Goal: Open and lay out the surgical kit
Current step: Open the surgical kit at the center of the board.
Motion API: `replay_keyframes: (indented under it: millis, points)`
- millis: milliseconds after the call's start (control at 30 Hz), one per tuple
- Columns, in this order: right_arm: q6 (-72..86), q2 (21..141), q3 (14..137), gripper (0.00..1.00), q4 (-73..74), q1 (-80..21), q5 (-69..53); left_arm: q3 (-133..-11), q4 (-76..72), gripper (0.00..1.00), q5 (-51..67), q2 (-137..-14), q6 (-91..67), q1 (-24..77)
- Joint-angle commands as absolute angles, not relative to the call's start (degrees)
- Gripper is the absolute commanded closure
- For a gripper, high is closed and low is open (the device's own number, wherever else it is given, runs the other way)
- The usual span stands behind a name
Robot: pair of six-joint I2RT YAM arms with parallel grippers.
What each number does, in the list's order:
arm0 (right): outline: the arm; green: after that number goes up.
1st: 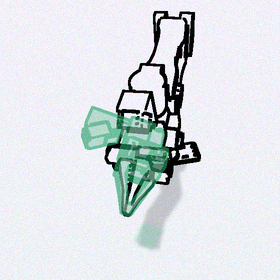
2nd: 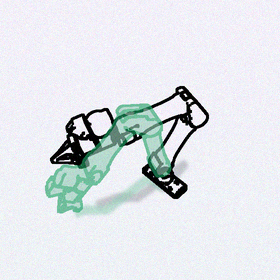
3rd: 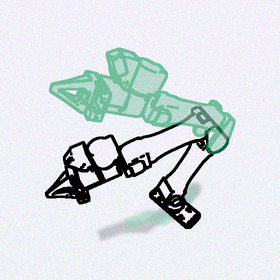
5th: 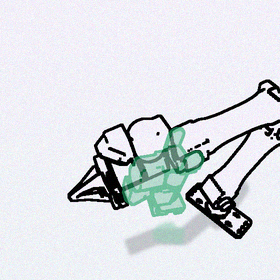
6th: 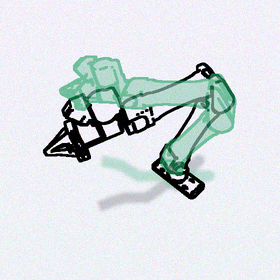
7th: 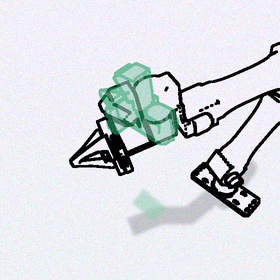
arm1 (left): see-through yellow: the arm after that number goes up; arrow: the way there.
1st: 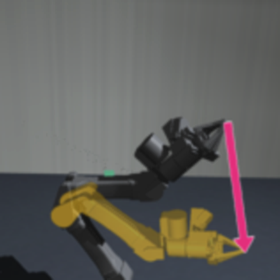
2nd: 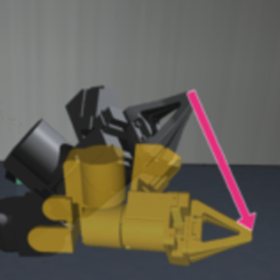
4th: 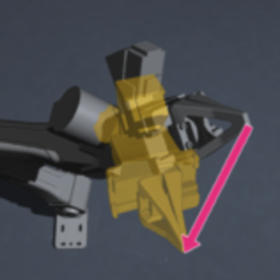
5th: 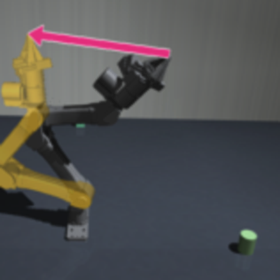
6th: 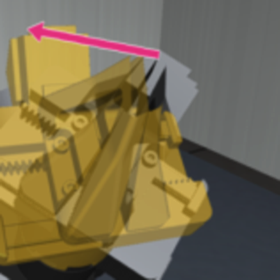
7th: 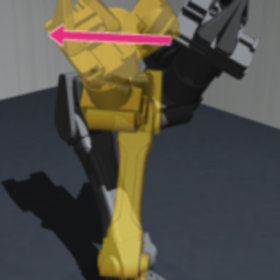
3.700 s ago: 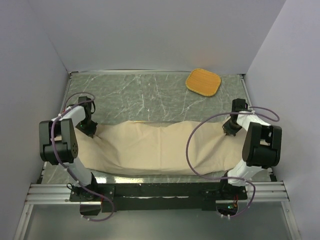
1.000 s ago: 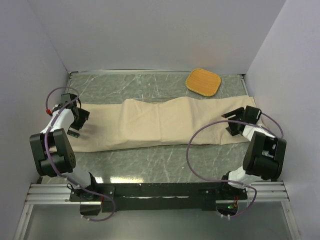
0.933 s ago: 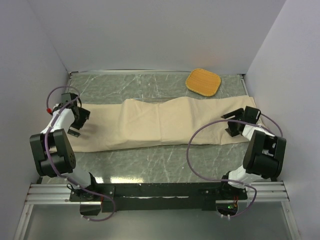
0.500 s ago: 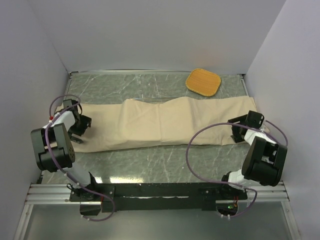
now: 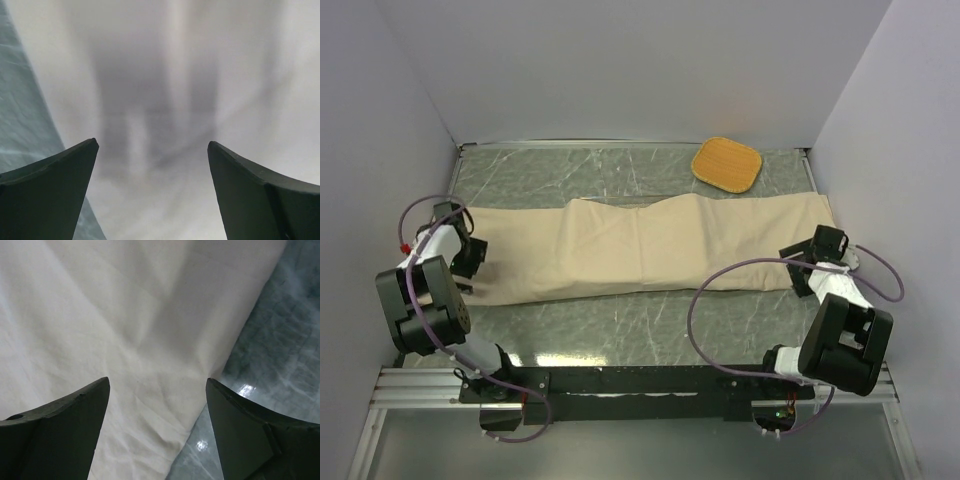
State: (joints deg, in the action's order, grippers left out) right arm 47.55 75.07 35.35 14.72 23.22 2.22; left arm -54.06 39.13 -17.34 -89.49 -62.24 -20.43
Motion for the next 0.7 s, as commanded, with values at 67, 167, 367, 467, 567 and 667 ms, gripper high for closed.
replay_keyframes:
  millis: [67,167,367,467,567,667]
  points:
    - [41.5,71.98,40.33,0.11,20.3,10.92,11.23,-71.5,48.59,0.01,-24.69,-90.69,-63.63,-7.14]
    - [38.6,70.93,42.0,0.04,22.23,4.5,15.1,-79.87,53.07,0.0,-26.54,-95.17,-64.25,-1.16]
    - [32.79,69.7,44.82,0.0,23.82,-4.47,16.96,-93.06,57.21,0.01,-27.69,-105.89,-64.95,6.94]
    - [31.03,68.82,45.09,0.0,23.38,-7.89,17.31,-98.95,57.74,0.01,-26.02,-111.87,-64.34,8.26]
    - [29.63,68.2,44.56,0.0,22.94,-10.36,17.05,-105.98,59.5,0.01,-24.97,-117.67,-62.49,9.75]
    - [28.4,67.68,43.43,0.0,22.24,-11.68,15.47,-111.08,60.64,0.01,-24.35,-122.07,-61.09,10.98]
